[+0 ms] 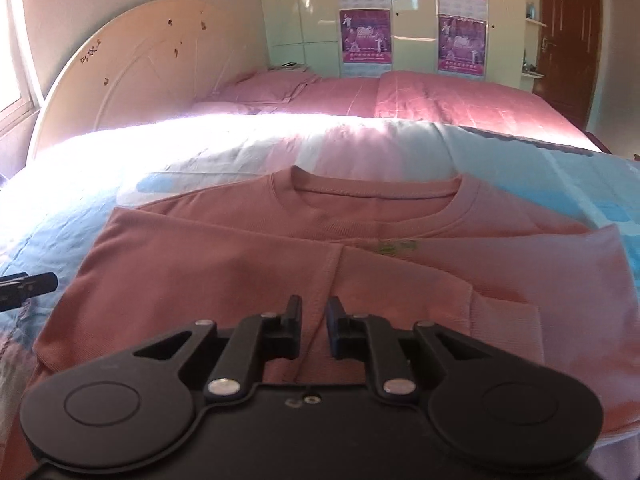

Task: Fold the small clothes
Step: 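Pinch the folded sleeve edge with the right gripper and straighten it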

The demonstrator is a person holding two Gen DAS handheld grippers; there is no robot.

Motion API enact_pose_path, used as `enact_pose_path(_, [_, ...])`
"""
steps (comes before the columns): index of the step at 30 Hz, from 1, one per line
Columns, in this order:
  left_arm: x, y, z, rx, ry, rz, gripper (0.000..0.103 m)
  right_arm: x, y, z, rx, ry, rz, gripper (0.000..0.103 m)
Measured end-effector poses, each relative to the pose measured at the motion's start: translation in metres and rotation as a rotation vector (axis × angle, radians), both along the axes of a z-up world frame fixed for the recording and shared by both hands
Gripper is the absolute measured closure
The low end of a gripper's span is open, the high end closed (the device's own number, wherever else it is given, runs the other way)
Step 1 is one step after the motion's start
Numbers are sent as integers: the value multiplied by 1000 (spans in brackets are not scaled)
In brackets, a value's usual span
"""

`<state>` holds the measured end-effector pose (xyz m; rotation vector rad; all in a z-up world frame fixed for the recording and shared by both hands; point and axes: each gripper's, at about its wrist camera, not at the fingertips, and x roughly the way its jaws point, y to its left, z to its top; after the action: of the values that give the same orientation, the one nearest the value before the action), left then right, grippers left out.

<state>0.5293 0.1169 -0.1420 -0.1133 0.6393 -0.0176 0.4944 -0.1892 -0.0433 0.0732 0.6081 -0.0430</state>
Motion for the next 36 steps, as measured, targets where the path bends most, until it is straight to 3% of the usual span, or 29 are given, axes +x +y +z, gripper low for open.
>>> enact_pose_path(4, [-4, -28, -6, -61, -28, -127, 36, -1, 2, -10, -14, 29, -4, 90])
enact_pose_path(6, [-1, -37, -19, -63, 63, -197, 36, -8, -1, -13, -16, 35, -8, 91])
enact_pose_path(8, [-5, -40, -24, 8, 78, -211, 36, -18, -8, -11, -10, 35, -10, 90])
enact_pose_path(13, [-3, -25, -2, -50, -22, -183, 36, -37, -40, 1, 2, -29, -100, 72])
enact_pose_path(16, [11, -35, 0, -83, -19, -226, 36, -29, -62, 3, 15, -42, -178, 75])
enact_pose_path(18, [22, -46, -17, -72, 99, -261, 36, -18, -74, -5, 3, 13, -225, 83])
enact_pose_path(21, [9, -58, -12, 39, 51, -263, 36, -19, -81, -7, 4, 32, -223, 80])
enact_pose_path(23, [-3, -58, -4, 19, -2, -268, 35, -28, -81, 2, 6, -9, -220, 77])
enact_pose_path(24, [-1, -58, -7, 3, 36, -265, 35, -32, -82, 5, 19, -30, -213, 75])
enact_pose_path(25, [2, -58, -14, -6, 94, -259, 35, -33, -82, 4, 27, -28, -208, 76])
enact_pose_path(28, [-7, -60, -16, 8, 70, -246, 35, -27, -81, -12, -1, 54, -196, 78])
enact_pose_path(31, [-22, -55, -10, -13, 0, -215, 35, -40, -81, -3, 8, 16, -187, 78])
enact_pose_path(33, [-16, -53, -21, -9, 73, -197, 35, -46, -83, -3, 28, 4, -183, 77])
enact_pose_path(36, [-15, -58, -16, 35, 50, -203, 35, -48, -84, -16, 2, 37, -169, 77])
